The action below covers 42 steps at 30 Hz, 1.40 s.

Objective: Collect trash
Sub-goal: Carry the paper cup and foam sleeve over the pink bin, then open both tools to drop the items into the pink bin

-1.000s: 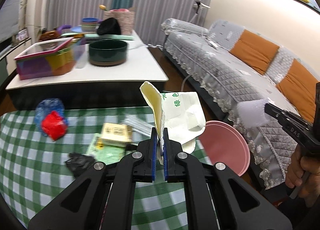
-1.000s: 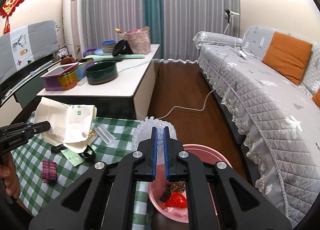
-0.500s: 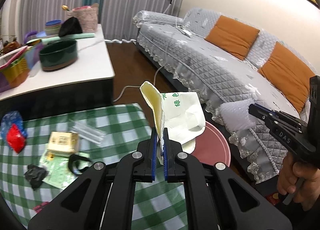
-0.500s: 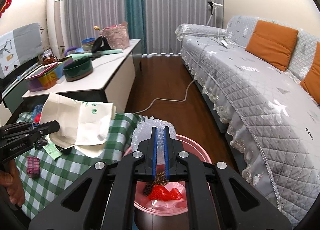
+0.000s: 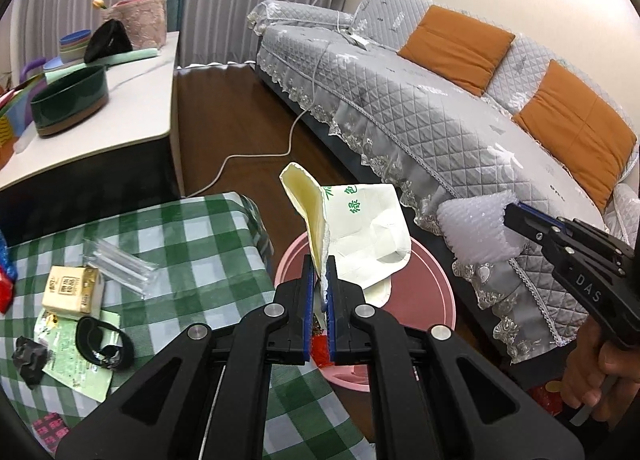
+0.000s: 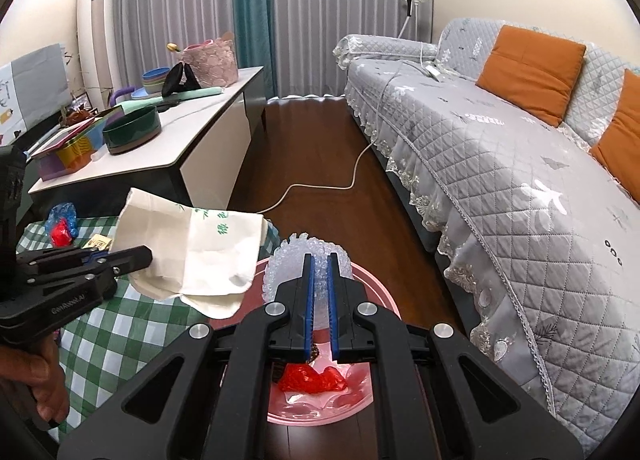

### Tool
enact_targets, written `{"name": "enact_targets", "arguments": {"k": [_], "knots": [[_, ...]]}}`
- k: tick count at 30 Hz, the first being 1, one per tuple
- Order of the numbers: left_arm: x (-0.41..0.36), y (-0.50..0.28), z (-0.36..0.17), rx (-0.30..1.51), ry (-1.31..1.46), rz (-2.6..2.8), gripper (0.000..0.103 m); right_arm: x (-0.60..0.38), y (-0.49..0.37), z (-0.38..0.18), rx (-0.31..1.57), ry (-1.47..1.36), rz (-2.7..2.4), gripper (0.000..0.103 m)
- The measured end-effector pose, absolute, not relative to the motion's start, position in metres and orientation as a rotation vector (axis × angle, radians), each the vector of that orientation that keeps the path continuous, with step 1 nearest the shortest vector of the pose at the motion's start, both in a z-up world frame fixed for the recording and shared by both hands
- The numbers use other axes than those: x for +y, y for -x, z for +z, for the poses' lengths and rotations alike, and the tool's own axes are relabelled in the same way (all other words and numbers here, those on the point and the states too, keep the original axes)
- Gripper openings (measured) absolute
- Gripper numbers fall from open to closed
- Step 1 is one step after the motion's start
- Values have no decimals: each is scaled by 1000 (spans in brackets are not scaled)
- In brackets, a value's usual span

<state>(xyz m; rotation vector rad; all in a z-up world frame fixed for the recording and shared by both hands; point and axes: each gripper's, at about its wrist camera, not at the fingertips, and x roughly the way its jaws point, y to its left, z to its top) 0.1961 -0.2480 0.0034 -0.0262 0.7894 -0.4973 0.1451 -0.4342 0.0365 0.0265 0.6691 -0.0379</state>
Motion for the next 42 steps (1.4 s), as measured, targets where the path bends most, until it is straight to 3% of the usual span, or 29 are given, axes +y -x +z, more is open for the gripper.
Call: {"name": "enact_targets", "arguments": {"k": [20,22,24,26,27,42], "knots": [[-275,-200,-16,839,-15,-529,5,-432,-155,28,673,-26,-26,6],[-279,-202,-20,861,-4,-564,10,-431,-158,25,695,-28,-10,10],[-281,-203,-24,887,-1,-570,26,-429,-160,21,711,-17,-18,17],[-278,-203,-26,892,7,-560,36,-428,-160,22,710,-10,-43,49],[-277,-203,-27,897,9,-554,36,-428,-159,23,705,-13,-54,51],[-216,-187,-1,844,41,-501,36,-385,-159,46,636,-3,8,52]]}}
